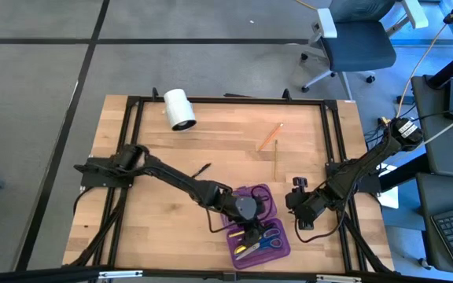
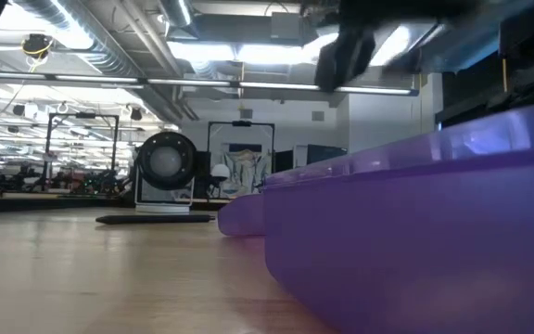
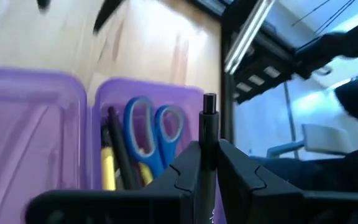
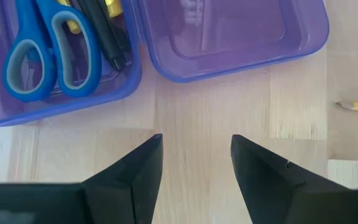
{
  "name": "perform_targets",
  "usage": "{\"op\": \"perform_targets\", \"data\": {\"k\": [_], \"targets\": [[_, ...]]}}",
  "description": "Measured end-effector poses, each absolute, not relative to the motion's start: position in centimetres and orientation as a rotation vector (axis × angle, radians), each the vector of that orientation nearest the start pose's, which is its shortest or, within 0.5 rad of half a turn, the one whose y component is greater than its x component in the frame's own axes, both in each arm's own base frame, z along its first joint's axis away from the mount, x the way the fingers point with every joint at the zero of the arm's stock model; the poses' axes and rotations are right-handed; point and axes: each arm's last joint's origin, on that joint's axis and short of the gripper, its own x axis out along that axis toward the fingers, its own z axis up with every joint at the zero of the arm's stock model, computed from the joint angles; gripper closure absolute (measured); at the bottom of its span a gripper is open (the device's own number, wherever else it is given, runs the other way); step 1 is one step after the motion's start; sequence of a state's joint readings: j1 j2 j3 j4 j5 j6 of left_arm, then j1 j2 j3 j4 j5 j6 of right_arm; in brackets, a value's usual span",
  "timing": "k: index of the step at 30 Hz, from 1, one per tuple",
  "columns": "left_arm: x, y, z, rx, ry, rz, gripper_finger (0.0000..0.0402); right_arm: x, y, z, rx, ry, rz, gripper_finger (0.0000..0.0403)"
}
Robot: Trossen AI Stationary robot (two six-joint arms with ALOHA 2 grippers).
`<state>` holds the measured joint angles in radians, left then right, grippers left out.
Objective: Pick & place school supplies into a supply box
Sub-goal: Put the bottom black pen into the purple supply box
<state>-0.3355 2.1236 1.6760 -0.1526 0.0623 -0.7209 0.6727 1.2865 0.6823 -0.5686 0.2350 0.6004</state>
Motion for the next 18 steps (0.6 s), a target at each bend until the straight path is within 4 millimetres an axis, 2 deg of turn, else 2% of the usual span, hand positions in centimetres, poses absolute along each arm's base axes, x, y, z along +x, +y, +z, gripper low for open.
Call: {"op": "perform_targets", "data": {"k": [3, 9, 18], "targets": [[46.1, -16.3, 20.5, -0.618, 0.753, -0.148, 0.0371, 17.5, 13.1, 17.9, 0.017, 1.115, 0.054, 0.021], [46.4, -16.5, 18.5, -0.6, 0.8, -0.149, 0.0371, 17.5, 13.1, 17.9, 0.017, 1.116, 0.053, 0.021], [46.2, -16.5, 17.5, -0.595, 0.869, -0.151, 0.037, 17.5, 13.1, 17.9, 0.018, 1.115, 0.053, 0.021]]}}
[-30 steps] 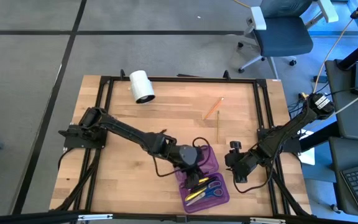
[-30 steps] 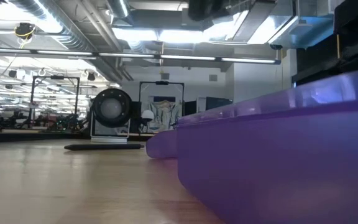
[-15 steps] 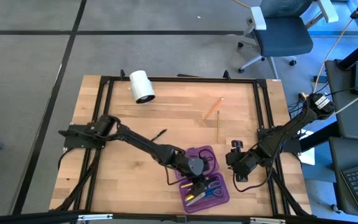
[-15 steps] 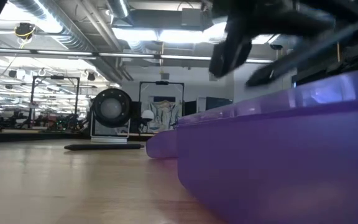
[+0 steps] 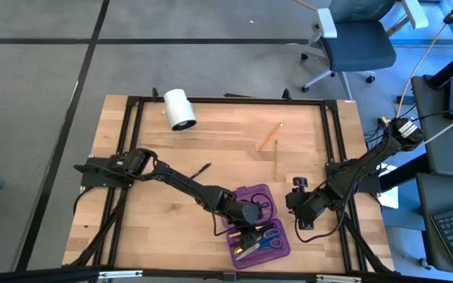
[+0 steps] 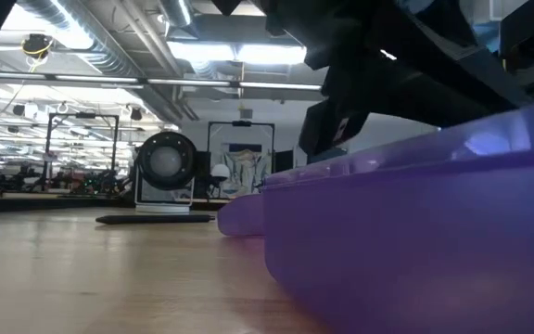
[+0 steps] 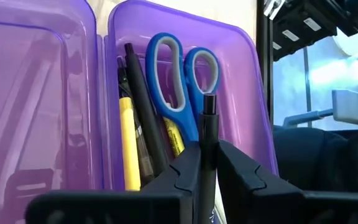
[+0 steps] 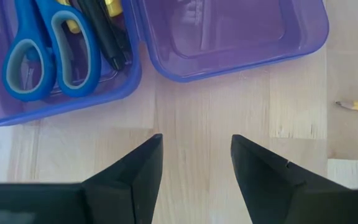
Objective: Pick & place school supplies into a supply box
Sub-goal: Put the bottom black pen into the purple supply box, then put the black pen into the purple supply box
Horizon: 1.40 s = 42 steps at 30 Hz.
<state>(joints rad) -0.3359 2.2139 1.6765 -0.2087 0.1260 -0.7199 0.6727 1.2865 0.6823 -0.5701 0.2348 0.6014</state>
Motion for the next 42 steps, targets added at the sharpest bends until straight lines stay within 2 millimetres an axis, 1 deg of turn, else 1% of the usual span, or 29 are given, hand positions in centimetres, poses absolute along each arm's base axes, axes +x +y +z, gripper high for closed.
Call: {"op": "perform_targets", "data": {"k": [4, 9, 13, 16, 18, 20, 24, 27, 30, 33, 37, 39, 42], "targets": [[46.2, -16.5, 17.5, -0.596, 0.871, -0.154, 0.036, 17.5, 13.1, 17.9, 0.023, 1.116, 0.051, 0.021], [46.2, -16.3, 17.5, -0.601, 0.877, -0.158, 0.0333, 17.5, 13.1, 17.9, 0.036, 1.117, 0.044, 0.021], [46.3, -15.9, 18.0, -0.614, 0.875, -0.207, 0.0315, 17.5, 13.1, 17.9, 0.041, 1.119, 0.043, 0.021], [46.1, -15.2, 19.3, -0.647, 0.897, -0.26, 0.0307, 17.5, 13.2, 17.8, 0.049, 1.131, 0.057, 0.021], [45.4, -14.5, 20.7, -0.645, 0.918, -0.247, 0.0305, 17.5, 13.2, 17.8, 0.05, 1.134, 0.06, 0.021], [44.4, -13.6, 22.3, -0.623, 0.951, -0.172, 0.0305, 17.5, 13.2, 17.8, 0.05, 1.134, 0.059, 0.021], [41.2, -11.4, 24.8, -0.491, 1.037, 0.131, 0.031, 17.5, 13.1, 17.8, 0.052, 1.135, 0.057, 0.021], [39.2, -9.6, 26.2, -0.362, 1.047, 0.37, 0.0313, 17.5, 13.1, 17.8, 0.048, 1.131, 0.055, 0.021], [37.8, -7.7, 26.7, -0.329, 1.102, 0.531, 0.0313, 17.5, 13.1, 17.8, 0.047, 1.129, 0.053, 0.021], [36.9, -5.7, 26.4, -0.303, 1.208, 0.624, 0.0314, 17.5, 13.1, 17.8, 0.049, 1.128, 0.052, 0.021], [36.9, -3.6, 26.5, -0.288, 1.211, 0.697, 0.0312, 17.5, 13.2, 17.8, 0.051, 1.127, 0.052, 0.021], [37.1, -3.0, 26.5, -0.262, 1.193, 0.699, 0.0311, 17.5, 13.2, 17.8, 0.05, 1.126, 0.052, 0.021], [37.4, -2.7, 26.6, -0.222, 1.179, 0.683, 0.0313, 17.5, 13.2, 17.8, 0.05, 1.126, 0.052, 0.021]]}}
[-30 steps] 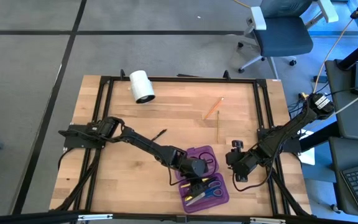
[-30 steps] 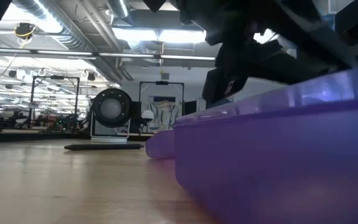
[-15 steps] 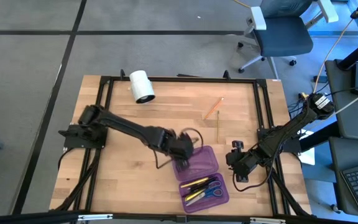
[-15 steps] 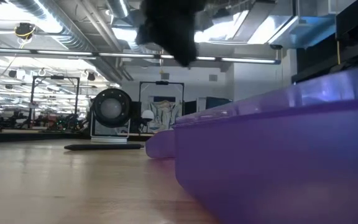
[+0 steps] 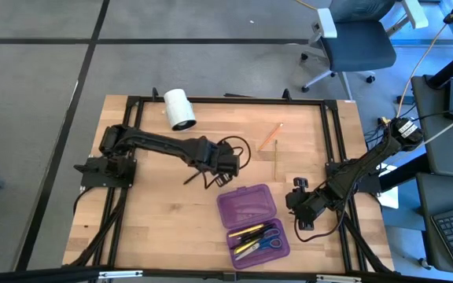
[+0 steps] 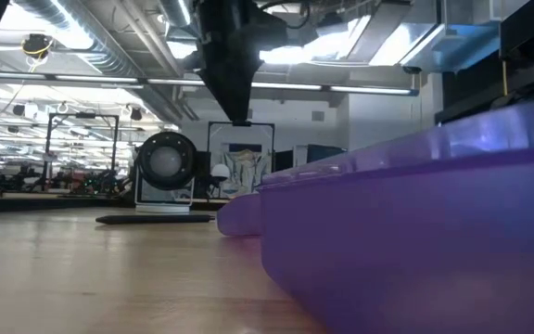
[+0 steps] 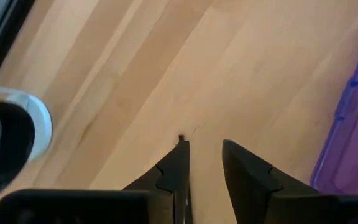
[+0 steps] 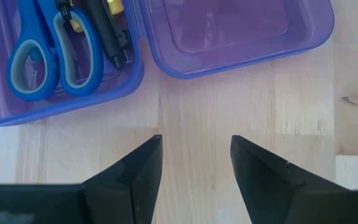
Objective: Pick & place school supplies into a supply box
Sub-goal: Put the black pen into the purple supply box
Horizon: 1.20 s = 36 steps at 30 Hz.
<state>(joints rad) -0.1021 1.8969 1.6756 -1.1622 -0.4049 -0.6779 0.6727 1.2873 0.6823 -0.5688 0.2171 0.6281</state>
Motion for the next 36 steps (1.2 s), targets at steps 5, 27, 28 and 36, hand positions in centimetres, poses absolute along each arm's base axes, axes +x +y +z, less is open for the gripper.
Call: {"op": "perform_targets", "data": {"k": [5, 27, 28, 36], "targets": [[37.5, -2.7, 26.6, -0.198, 1.173, 0.664, 0.0313, 17.5, 13.2, 17.8, 0.051, 1.124, 0.052, 0.021], [35.5, 1.3, 21.4, -0.362, 1.354, 0.764, 0.0166, 17.5, 13.2, 17.8, 0.048, 1.123, 0.052, 0.021], [35.5, 1.5, 20.7, -0.386, 1.36, 0.75, 0.0167, 17.5, 13.2, 17.8, 0.047, 1.123, 0.052, 0.021], [34.7, 3.1, 17.1, -0.492, 1.365, 0.699, 0.0176, 17.5, 13.2, 17.8, 0.048, 1.125, 0.052, 0.021]]}}
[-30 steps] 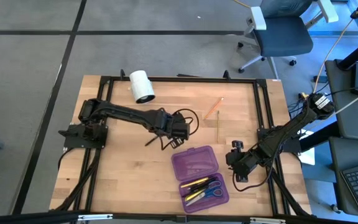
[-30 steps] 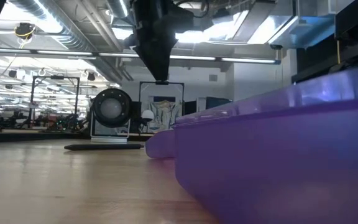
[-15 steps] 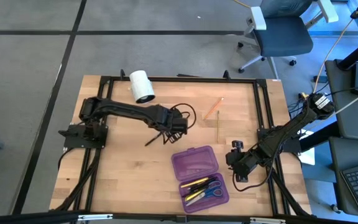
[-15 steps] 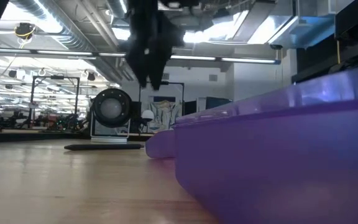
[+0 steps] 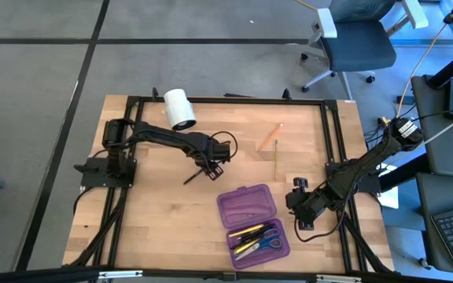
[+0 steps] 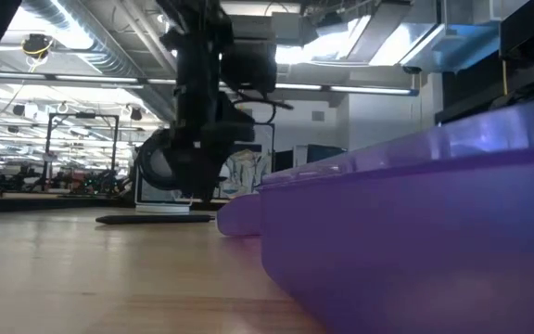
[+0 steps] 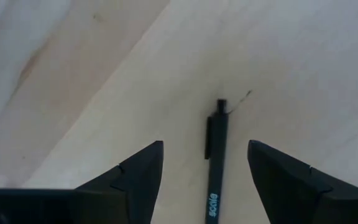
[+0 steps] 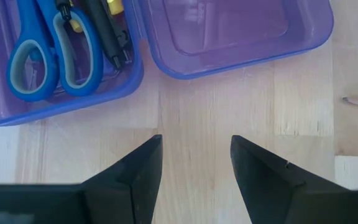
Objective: Pick & place school supplies into a supply box
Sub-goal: Put the black pen into the purple supply box
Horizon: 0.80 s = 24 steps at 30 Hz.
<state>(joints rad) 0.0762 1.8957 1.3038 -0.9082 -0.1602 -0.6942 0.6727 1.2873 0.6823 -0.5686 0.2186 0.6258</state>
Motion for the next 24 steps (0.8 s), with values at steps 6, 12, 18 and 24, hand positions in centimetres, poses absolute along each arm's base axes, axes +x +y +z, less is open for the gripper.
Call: {"op": "perform_targets", "data": {"k": [6, 12, 18, 24], "targets": [[34.3, 3.3, 15.4, -0.554, 1.345, 0.649, 0.0181, 17.5, 13.2, 17.8, 0.05, 1.125, 0.053, 0.021], [33.7, 3.2, 14.3, -0.555, 1.362, 0.636, 0.0182, 17.5, 13.2, 17.8, 0.049, 1.125, 0.053, 0.021], [33.7, 3.0, 14.2, -0.494, 1.375, 0.583, 0.0182, 17.5, 13.2, 17.8, 0.049, 1.125, 0.054, 0.021], [33.8, 2.9, 14.2, -0.49, 1.357, 0.575, 0.019, 17.5, 13.2, 17.9, 0.049, 1.124, 0.054, 0.021]]}}
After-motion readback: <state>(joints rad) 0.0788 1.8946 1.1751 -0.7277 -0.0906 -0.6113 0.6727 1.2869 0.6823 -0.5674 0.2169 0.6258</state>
